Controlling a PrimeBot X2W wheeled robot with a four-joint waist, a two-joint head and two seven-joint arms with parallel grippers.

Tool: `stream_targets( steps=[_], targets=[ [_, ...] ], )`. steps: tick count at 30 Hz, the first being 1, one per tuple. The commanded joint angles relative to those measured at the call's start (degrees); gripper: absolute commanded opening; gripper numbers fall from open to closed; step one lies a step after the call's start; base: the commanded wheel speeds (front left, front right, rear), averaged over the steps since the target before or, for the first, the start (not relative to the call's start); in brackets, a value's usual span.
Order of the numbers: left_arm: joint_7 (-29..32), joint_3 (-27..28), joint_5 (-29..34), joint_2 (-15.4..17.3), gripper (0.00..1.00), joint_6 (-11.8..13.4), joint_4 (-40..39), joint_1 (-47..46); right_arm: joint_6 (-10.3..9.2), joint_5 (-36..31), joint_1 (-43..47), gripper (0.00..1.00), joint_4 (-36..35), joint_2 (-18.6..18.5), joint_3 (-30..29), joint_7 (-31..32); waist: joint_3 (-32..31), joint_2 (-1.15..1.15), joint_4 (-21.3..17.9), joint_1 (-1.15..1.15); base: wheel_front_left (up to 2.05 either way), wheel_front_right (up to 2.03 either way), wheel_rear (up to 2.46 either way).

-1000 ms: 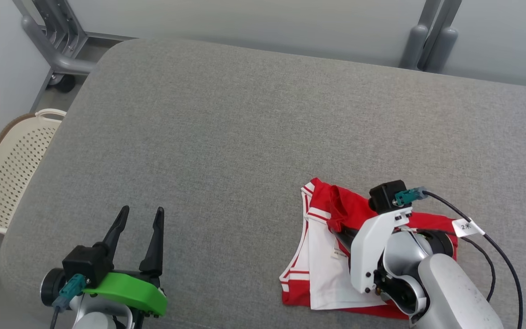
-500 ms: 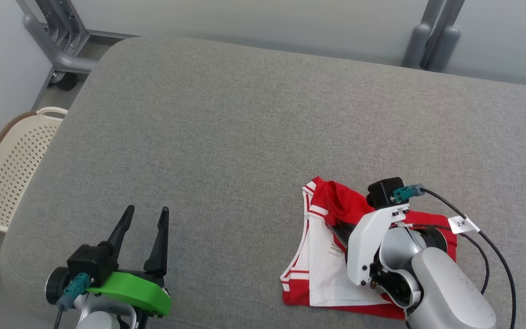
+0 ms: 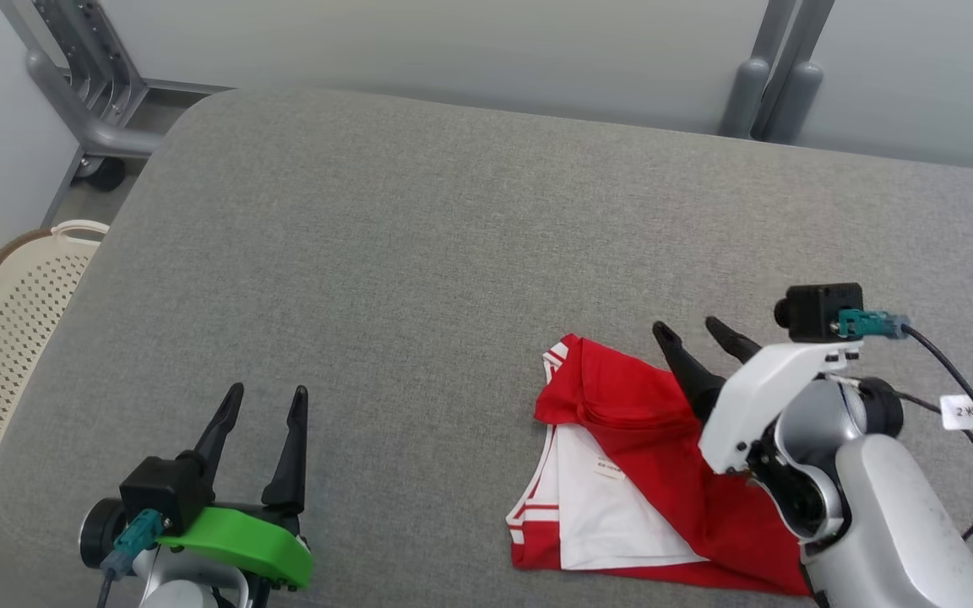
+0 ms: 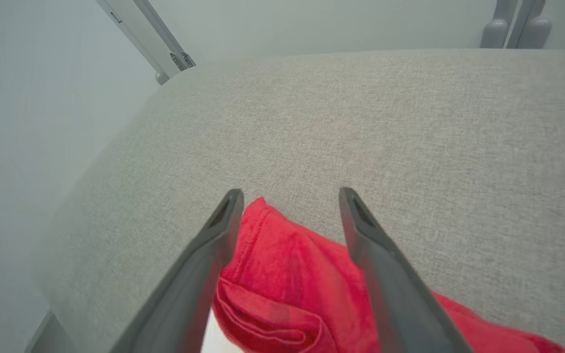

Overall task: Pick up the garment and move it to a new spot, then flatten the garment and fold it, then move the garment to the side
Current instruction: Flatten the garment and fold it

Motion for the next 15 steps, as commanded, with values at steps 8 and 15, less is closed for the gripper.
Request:
stream_targets(
  steps=[8, 15],
  targets=[
    [-0.14, 2.57, 2.25, -0.60, 1.00, 0.87, -2.20, 1.56, -0.01, -9.06, 9.60, 1.00, -6.40, -2.21, -3.64, 1.82, -1.13, 0.00, -1.82, 0.00, 0.00, 0.00, 0.00],
    [-0.14, 4.47, 3.39, -1.36, 1.00, 0.63, -3.06, 2.45, -0.01, -10.19, 14.19, 0.00, -7.28, -2.18, -2.99, 3.56, -1.03, 0.00, -2.97, 0.00, 0.00, 0.00, 0.00]
  ],
)
